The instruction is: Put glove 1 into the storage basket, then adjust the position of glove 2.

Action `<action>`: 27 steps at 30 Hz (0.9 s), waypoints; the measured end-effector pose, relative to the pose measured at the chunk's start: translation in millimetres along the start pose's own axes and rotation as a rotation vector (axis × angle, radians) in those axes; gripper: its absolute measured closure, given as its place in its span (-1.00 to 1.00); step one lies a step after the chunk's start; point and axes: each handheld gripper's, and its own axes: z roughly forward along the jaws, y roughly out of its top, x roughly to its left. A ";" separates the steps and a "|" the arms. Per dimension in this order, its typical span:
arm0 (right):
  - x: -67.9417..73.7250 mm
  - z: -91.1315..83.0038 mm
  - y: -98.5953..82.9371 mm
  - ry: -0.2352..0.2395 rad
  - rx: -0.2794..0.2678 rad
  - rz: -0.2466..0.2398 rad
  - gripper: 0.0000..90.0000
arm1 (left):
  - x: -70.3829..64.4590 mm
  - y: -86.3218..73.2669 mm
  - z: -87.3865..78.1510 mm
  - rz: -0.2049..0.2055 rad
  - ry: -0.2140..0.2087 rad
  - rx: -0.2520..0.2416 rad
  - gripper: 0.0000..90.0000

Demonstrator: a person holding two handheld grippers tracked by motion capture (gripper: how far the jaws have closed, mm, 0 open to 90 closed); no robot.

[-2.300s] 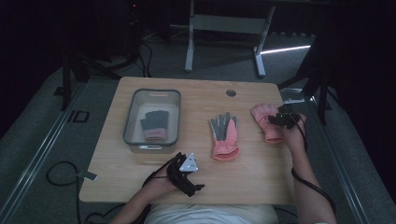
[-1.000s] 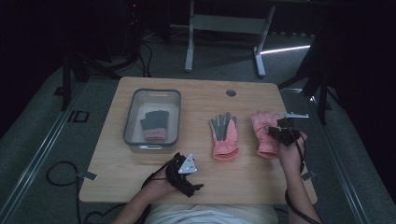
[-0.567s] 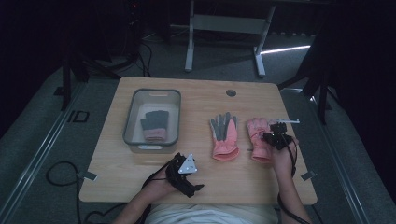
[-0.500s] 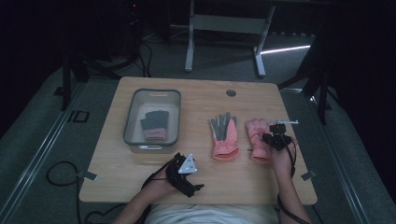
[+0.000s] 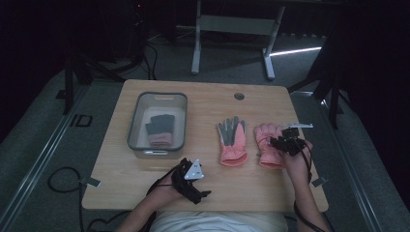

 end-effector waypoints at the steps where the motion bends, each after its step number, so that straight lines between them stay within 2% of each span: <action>1: -1.0 -3.4 1.2 0.019 -0.013 -0.015 0.27 | -0.1 0.0 0.3 0.000 -0.002 0.000 -0.97; 2: -2.1 -7.8 2.6 0.035 -0.030 -0.032 0.26 | -0.2 0.0 0.4 0.001 -0.002 0.000 -0.97; 8: -10.0 -15.4 9.3 0.080 -0.042 -0.096 0.21 | -0.2 1.3 0.5 0.011 -0.004 0.001 -0.97; 9: -10.0 -15.4 9.3 0.080 -0.042 -0.096 0.21 | -0.4 1.2 0.6 0.012 -0.005 0.002 -0.97; 11: -8.8 -15.8 10.8 0.078 -0.045 -0.147 0.18 | -0.3 0.8 -0.2 0.009 -0.007 0.000 -0.97; 14: -6.2 -12.4 11.0 0.081 -0.033 -0.179 0.16 | -0.2 0.4 -1.2 0.003 -0.009 -0.005 -0.97; 18: -3.2 -4.4 9.1 0.092 -0.010 -0.198 0.16 | -1.5 -0.3 -0.9 0.011 -0.009 0.001 -0.97; 23: -1.5 2.6 4.6 0.095 -0.003 -0.195 0.17 | -2.0 -0.1 -0.9 0.013 -0.010 0.000 -0.97; 25: -1.2 8.2 -0.5 0.063 0.018 -0.203 0.15 | -2.0 -0.1 -0.8 0.016 -0.008 0.001 -0.96; 27: -1.2 9.0 -2.6 0.061 0.021 -0.204 0.15 | -2.3 0.1 -1.4 0.020 -0.005 -0.002 -0.93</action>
